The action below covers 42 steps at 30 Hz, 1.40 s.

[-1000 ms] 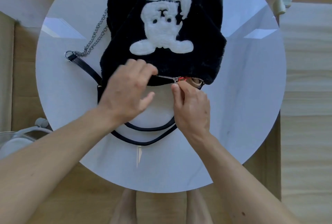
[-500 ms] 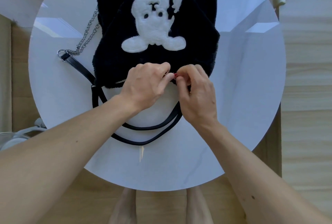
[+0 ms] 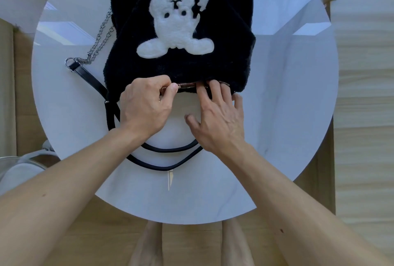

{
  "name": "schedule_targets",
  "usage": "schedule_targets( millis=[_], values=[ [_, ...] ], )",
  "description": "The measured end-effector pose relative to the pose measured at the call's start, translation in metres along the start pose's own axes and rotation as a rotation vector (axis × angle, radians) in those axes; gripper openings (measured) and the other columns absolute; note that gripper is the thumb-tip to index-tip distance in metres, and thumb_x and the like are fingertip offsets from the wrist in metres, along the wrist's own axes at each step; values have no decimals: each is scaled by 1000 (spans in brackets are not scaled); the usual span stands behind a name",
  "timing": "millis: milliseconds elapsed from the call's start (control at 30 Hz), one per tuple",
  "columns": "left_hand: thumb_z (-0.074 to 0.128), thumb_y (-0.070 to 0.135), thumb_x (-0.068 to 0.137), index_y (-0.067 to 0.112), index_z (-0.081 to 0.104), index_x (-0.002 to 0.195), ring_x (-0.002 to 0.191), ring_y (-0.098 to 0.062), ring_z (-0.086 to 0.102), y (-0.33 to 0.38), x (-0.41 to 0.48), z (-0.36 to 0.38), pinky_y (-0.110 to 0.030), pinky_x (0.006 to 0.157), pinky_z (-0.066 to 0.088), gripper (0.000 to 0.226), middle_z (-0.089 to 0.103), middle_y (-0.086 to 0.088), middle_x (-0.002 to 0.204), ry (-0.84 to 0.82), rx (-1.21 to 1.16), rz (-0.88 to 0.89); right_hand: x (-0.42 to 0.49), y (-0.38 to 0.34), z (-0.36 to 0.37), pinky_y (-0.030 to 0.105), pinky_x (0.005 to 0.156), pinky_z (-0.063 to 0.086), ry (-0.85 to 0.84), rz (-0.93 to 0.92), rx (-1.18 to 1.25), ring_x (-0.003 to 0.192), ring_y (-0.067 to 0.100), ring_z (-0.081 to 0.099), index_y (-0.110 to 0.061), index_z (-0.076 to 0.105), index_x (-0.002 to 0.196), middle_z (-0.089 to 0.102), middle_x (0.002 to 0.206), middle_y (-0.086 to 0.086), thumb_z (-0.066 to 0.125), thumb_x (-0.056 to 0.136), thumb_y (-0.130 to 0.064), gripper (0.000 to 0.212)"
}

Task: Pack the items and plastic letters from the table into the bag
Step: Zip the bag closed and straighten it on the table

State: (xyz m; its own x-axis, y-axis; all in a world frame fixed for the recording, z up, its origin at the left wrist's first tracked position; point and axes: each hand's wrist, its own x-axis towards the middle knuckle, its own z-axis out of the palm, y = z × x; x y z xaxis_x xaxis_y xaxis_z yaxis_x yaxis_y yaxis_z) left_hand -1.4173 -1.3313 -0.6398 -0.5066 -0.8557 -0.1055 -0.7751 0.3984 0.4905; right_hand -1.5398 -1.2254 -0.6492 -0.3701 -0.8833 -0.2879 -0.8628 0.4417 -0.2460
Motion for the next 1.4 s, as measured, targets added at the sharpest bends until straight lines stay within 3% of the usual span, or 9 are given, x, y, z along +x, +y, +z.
schedule_targets(
  millis=[133, 333, 433, 533, 700, 833, 1033, 1233, 1400],
  values=[
    [53, 36, 97, 17, 61, 68, 45, -17, 50, 4, 0, -1, -28, 47, 34, 36, 53, 2, 50, -38, -47, 18, 10, -24, -3, 43, 97, 32, 21, 61, 7, 113, 31, 40, -23, 53, 122, 42, 126, 7, 52, 81, -56, 53],
    [54, 36, 96, 20, 60, 65, 48, -21, 52, 3, 4, -5, -38, 50, 47, 35, 57, -1, 52, -76, -122, -18, 7, -23, -13, 37, 98, 33, 19, -36, 124, 109, 23, 44, -19, 57, 120, 49, 115, 1, 54, 86, -46, 43],
    [54, 35, 96, 18, 58, 63, 50, -24, 53, 4, 5, -6, -41, 51, 48, 36, 56, -4, 52, -99, -143, -25, -17, -14, -19, 34, 88, 37, 202, 13, 203, 99, 22, 52, -17, 63, 109, 59, 102, -3, 61, 83, -27, 28],
    [52, 35, 95, 16, 57, 65, 48, -22, 49, 3, 9, -7, -35, 49, 42, 36, 53, -2, 51, -131, -112, 7, -22, -20, -22, 36, 68, 45, 175, 35, 318, 78, 21, 57, -18, 57, 103, 59, 83, -8, 67, 83, -21, 23],
    [48, 29, 91, 28, 52, 59, 51, -14, 52, 0, 12, -13, -32, 49, 39, 32, 54, 5, 55, -185, -104, 97, 6, -53, -16, 40, 56, 50, 243, 48, 425, 70, 23, 61, -18, 55, 106, 62, 90, -7, 61, 91, -18, 16],
    [40, 25, 88, 20, 58, 71, 72, -18, 54, -7, 17, -19, -45, 65, 48, 25, 57, 6, 72, -232, -78, 160, 11, -58, -4, 38, 54, 46, 292, 100, 556, 64, 21, 58, -14, 57, 94, 64, 79, -5, 60, 94, -18, 6],
    [51, 23, 79, 17, 57, 100, 95, -19, 47, -13, 16, -13, -39, 77, 47, 23, 54, 5, 98, -213, 43, 348, 12, -42, -3, 44, 64, 52, 285, 230, 691, 65, 22, 63, -16, 60, 89, 66, 68, -4, 59, 96, -28, 13],
    [65, 13, 86, 11, 57, 93, 79, -28, 54, -14, 26, 0, -44, 72, 47, 11, 58, -6, 85, -59, 197, 387, 10, -40, -7, 43, 59, 50, 344, 240, 684, 61, 19, 59, -17, 57, 86, 62, 65, -6, 59, 96, -27, 15],
    [66, 9, 88, 7, 62, 97, 78, -30, 57, -19, 34, -2, -44, 73, 49, 10, 61, -8, 85, -109, 202, 410, -1, -5, -6, 40, 61, 50, 454, 459, 674, 61, 17, 59, -16, 55, 86, 61, 66, -7, 57, 97, -28, 16]
  ],
)
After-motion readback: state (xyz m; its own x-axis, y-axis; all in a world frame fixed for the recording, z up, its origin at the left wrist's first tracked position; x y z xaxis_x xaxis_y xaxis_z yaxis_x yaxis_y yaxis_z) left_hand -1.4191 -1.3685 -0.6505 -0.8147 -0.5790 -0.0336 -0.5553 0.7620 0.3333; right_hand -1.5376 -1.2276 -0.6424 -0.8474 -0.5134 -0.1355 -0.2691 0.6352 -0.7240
